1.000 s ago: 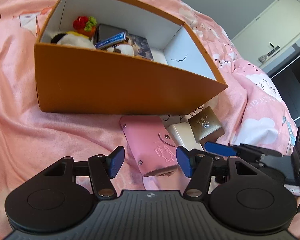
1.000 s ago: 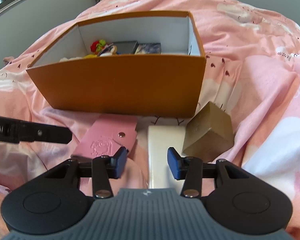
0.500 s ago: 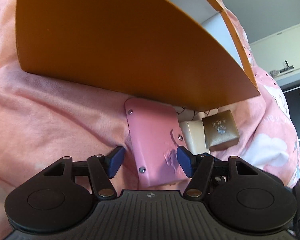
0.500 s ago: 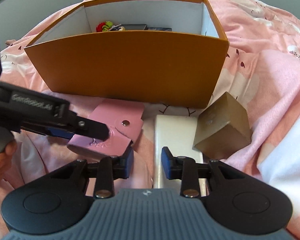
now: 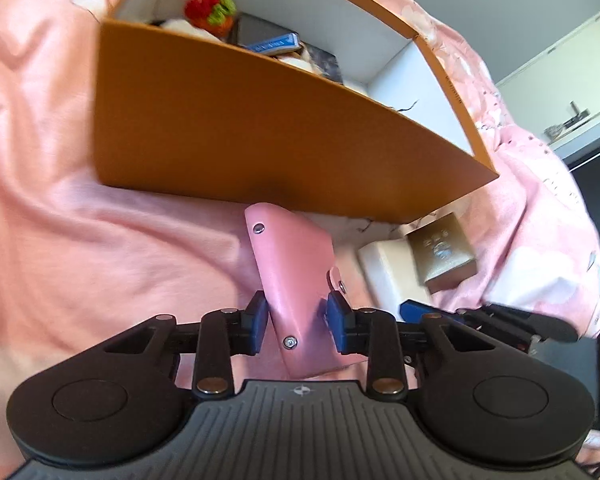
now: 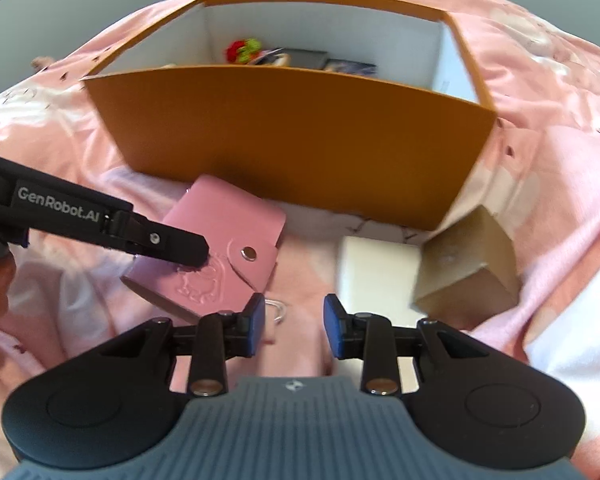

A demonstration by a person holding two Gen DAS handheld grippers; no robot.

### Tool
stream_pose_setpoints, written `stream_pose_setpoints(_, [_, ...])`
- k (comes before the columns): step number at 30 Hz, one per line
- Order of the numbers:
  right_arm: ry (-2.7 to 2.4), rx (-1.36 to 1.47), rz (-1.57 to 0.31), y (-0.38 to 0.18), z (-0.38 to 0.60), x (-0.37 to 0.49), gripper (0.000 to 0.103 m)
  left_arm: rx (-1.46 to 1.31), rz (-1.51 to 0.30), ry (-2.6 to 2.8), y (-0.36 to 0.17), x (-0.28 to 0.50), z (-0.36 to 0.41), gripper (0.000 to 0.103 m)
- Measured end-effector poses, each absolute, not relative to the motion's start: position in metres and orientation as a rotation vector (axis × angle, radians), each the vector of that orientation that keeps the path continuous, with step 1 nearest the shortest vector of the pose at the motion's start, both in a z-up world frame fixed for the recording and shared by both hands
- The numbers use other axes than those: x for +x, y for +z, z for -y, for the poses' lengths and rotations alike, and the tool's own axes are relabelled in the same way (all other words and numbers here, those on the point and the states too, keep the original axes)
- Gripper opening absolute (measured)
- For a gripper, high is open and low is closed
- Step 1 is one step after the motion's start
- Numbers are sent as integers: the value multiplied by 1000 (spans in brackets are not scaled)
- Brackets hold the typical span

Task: Organize objects
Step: 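Grasp the pink card holder with the left tool while the right tool grasps the backpack clip, then lift the pink backpack with the right tool while the left tool holds the card holder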

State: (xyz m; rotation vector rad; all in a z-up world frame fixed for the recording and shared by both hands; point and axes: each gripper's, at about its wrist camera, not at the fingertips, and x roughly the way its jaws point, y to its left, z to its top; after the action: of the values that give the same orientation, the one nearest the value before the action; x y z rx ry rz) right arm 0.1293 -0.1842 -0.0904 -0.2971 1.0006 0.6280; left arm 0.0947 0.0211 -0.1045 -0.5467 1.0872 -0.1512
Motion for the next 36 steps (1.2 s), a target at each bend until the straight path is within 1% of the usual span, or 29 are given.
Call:
stream_pose_setpoints(2, [662,-328,-1028,-90,175,125,40,-508,-1093,-127,-101,88,-24,34])
stream_pose_setpoints(3, [677,-348,-1039,-90,170,122,41,-492,-1100,-116,-101,85,-26,27])
stream_pose_setpoints(5, [695,-398,-1062,-95,161,117,55,-513,-1113,-112,-104,79,-30,27])
stream_pose_setpoints(8, [702,-490,-1085,-107,146,109,65,-543,-1121,-112,-109,75,-35,27])
stream_pose_setpoints(13, [678,-709,-1034,-129,121,94,74,-527,-1120,-118,-111,73,-33,27])
stream_pose_setpoints(15, [665,-762,-1017,-134,116,90,74,-531,-1119,-122,-112,72,-32,27])
stream_pose_setpoints(21, [646,-782,-1011,-131,118,89,61,-546,-1117,-127,-114,69,-34,27])
stream_pose_setpoints(23, [645,-751,-1014,-125,123,91,54,-546,-1116,-127,-114,69,-34,27])
stream_pose_setpoints(24, [645,-728,-1018,-122,126,93,52,-548,-1117,-127,-114,69,-34,27])
stream_pose_setpoints(27, [650,-636,-1028,-107,136,100,43,-557,-1118,-128,-114,68,-36,27])
stream_pose_setpoints(28, [655,-600,-1028,-100,139,103,37,-561,-1119,-128,-114,68,-37,27])
stream_pose_setpoints(29, [667,-556,-1023,-93,143,106,28,-563,-1119,-127,-114,68,-38,27])
stream_pose_setpoints(32, [698,-426,-1006,-71,147,120,28,-561,-1119,-126,-113,68,-39,27])
stream_pose_setpoints(36, [788,-172,-1060,-58,157,142,28,-561,-1122,-123,-112,69,-39,27])
